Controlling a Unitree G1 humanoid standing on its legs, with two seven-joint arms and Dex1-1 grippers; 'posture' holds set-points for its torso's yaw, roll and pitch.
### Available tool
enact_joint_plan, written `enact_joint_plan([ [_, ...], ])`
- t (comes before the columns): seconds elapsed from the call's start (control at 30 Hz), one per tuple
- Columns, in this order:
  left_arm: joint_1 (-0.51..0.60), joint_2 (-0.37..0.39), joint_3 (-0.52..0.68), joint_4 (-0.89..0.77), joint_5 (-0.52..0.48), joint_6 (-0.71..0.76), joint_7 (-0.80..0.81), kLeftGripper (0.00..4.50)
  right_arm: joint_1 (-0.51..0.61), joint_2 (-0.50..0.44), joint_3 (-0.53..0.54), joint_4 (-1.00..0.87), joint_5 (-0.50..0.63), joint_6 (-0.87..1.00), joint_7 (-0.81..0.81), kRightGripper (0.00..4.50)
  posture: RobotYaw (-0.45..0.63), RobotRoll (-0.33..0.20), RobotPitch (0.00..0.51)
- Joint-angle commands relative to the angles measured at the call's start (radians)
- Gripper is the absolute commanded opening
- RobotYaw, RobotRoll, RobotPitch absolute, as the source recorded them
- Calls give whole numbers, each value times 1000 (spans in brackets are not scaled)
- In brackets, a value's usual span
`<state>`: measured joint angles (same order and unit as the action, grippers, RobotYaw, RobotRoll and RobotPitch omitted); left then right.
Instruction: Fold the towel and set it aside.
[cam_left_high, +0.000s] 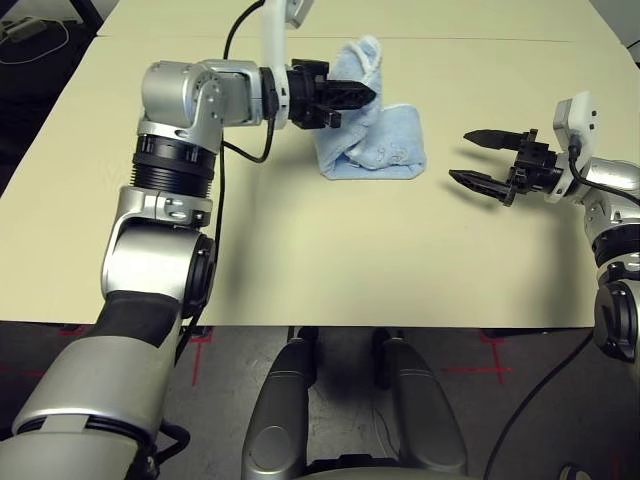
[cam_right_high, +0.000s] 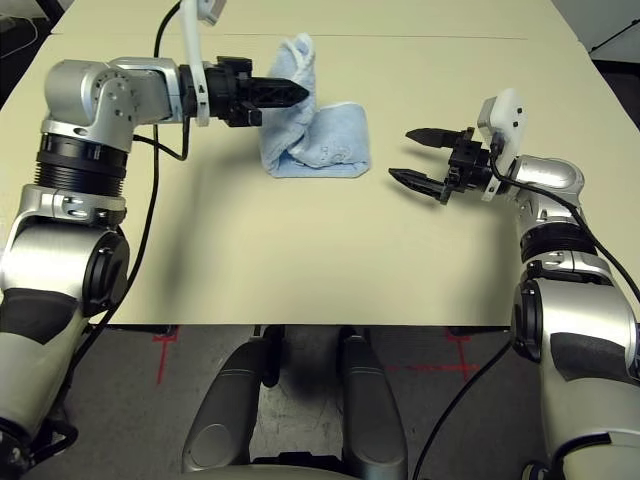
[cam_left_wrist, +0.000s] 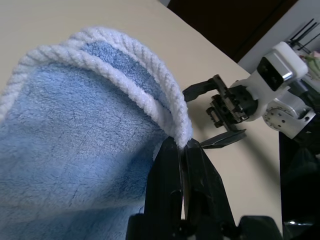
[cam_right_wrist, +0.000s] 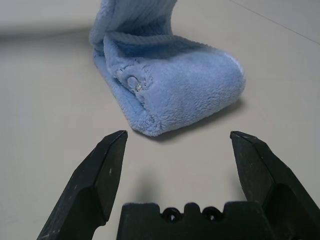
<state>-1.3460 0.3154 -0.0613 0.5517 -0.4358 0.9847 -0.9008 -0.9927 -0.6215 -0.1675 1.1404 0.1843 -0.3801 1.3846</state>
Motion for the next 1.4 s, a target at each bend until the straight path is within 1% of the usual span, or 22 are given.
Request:
enact_joint_plan([
  [0.03,-10,-19,-30,22,21,-15,-20,38,23,-8,-6,-9,7,-5,7,4500,70,0,229],
  [0.17,18,-43,-76,122,87,-99,-25,38,24,-11,-5,-10,7,-6,6,4500,67,0,228],
  [0.4,-3,-100,-84,275,178,-227,24,38,26,-11,-5,-10,5,-7,4,4500,67,0,230],
  [0.53,-24,-146,-60,332,198,-286,56,38,28,-11,-4,-12,5,-8,1,4500,63,0,231],
  [0.67,-38,-174,-50,345,201,-294,46,38,29,-12,-3,-12,3,-8,-1,4500,62,0,230],
  [0.77,-49,-192,-39,323,182,-255,23,804,27,-14,-2,-10,0,-8,-4,4500,62,0,230],
  [0.83,-61,-196,-25,300,162,-211,-3,1502,26,-16,-1,-8,-1,-8,-6,4500,61,0,231],
  [0.93,-60,-187,-36,243,141,-143,-63,2689,24,-16,-1,-5,-4,-9,-10,4500,66,0,231],
  [1.07,-39,-188,-35,196,142,-104,-62,4231,21,-14,2,-2,-7,-10,-15,4500,71,0,231],
  [1.1,-36,-190,-31,191,141,-97,-58,4480,20,-14,2,-2,-7,-10,-16,4500,71,0,231],
  [1.3,-21,-193,-5,177,128,-68,-33,4480,13,-12,2,1,-8,-10,-23,4500,69,0,233],
  [1.4,-21,-144,18,195,133,-115,-55,4480,5,-10,-3,2,-3,-2,-30,4500,65,0,234],
])
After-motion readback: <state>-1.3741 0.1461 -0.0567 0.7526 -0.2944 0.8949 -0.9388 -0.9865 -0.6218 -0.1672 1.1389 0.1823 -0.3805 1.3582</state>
